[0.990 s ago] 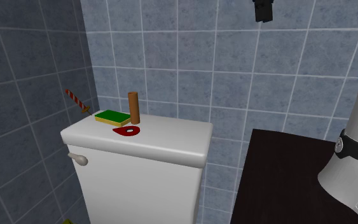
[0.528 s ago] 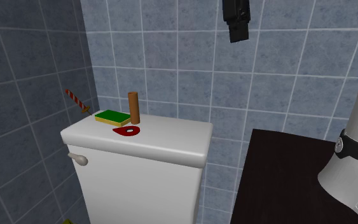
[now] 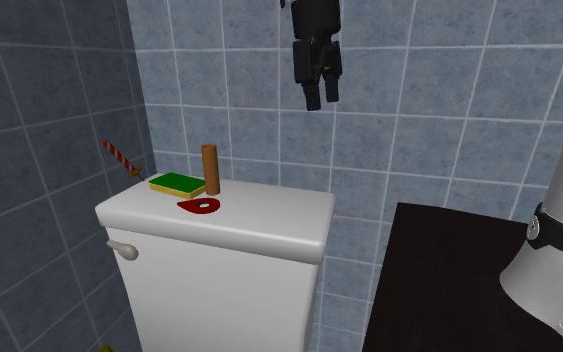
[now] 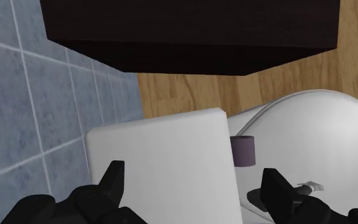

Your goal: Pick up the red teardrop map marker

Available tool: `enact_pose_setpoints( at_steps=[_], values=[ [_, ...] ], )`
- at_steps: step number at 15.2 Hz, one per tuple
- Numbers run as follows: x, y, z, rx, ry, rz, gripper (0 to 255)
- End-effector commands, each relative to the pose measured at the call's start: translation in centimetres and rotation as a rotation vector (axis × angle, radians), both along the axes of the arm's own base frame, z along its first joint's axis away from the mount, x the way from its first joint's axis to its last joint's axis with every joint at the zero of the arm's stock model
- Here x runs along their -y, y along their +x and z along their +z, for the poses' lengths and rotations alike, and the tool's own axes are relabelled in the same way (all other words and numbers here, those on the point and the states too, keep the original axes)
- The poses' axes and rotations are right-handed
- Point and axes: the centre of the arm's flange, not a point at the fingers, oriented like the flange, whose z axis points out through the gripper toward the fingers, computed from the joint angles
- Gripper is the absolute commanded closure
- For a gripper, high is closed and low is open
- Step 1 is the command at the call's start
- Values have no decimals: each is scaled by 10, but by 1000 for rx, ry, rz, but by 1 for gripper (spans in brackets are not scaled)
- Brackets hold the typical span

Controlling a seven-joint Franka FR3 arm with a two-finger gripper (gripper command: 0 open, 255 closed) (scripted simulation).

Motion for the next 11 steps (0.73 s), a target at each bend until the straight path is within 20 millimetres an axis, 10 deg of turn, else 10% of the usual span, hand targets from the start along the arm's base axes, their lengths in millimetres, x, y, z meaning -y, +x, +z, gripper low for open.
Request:
enact_pose_setpoints(
  at_steps=[1, 11],
  values=[
    [-5, 18, -17, 14, 3, 9, 0],
    [-25, 114, -93, 72, 17, 54, 0]
  ],
)
